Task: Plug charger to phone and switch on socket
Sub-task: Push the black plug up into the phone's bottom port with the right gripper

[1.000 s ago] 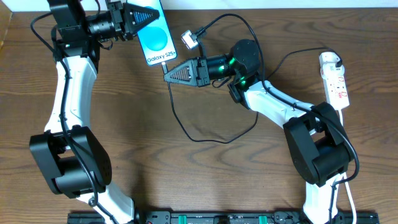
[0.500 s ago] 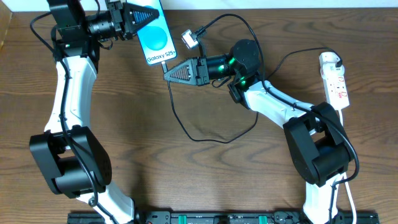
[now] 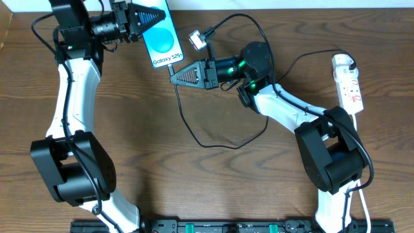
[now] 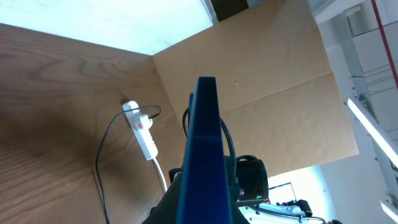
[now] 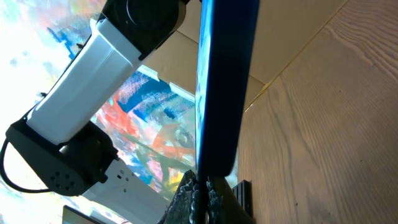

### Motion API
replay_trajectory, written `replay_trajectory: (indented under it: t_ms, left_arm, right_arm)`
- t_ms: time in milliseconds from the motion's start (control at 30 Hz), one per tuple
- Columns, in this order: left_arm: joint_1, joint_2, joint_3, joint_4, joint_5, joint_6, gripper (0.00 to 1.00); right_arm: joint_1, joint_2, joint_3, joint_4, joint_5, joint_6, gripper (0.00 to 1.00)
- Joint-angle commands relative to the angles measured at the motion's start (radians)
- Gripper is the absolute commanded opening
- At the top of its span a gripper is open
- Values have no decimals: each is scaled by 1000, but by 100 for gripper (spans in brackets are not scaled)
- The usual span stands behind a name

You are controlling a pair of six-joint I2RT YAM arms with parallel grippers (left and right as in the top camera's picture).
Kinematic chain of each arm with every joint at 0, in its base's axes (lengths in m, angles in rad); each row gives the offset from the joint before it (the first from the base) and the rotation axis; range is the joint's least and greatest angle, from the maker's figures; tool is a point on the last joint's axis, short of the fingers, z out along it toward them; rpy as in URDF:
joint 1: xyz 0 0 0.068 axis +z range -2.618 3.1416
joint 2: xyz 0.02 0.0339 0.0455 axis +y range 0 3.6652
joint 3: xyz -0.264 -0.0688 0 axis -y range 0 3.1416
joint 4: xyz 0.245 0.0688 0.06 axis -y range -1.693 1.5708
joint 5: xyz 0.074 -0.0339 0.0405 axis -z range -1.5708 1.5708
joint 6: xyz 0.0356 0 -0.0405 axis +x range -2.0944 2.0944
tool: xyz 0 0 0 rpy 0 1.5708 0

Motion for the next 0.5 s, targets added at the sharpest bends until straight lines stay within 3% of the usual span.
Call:
replay_trajectory:
  t_ms: [0,467]
  left_arm:
    - [-8,-22,-3,-3,58,5,7]
    - [-18,-22,-3,-50,59,6,7]
  right_arm:
    - [-10,-2,8,6,66,-13,1]
    - [-16,-2,8,5,78,-23,1]
